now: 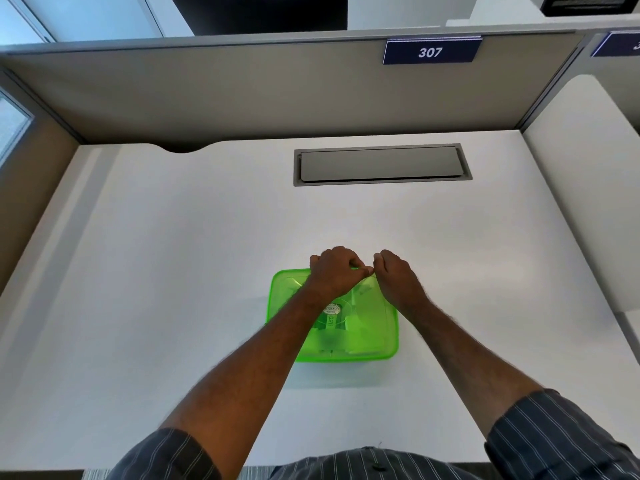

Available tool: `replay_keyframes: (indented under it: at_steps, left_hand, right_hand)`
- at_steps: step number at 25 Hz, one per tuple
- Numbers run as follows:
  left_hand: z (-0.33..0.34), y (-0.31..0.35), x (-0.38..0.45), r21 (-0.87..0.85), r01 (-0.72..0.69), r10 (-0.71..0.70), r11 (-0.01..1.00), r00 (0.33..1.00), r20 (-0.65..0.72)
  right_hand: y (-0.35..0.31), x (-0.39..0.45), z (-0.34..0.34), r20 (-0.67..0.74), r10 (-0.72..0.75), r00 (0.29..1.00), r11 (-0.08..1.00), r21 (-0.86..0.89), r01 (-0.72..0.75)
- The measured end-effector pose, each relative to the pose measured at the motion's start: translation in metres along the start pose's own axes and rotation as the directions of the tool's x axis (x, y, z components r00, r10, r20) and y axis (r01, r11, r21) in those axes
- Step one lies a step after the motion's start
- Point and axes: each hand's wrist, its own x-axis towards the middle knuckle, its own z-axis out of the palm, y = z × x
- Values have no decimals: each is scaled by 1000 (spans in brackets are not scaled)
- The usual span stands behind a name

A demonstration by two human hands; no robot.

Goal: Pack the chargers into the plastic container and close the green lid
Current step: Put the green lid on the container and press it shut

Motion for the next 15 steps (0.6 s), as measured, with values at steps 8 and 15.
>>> replay_keyframes:
  at_steps: [8, 15]
  left_hand:
    - [-34, -62, -28, 102, -35, 48, 994, 991, -129]
    - [-53, -139, -79, -279, 61, -144, 958, 947, -287]
  right_hand:
    - [-2, -8, -4, -5, 16, 1000, 999, 35, -15]
    - [3, -28, -17, 67, 52, 996, 992, 115, -60]
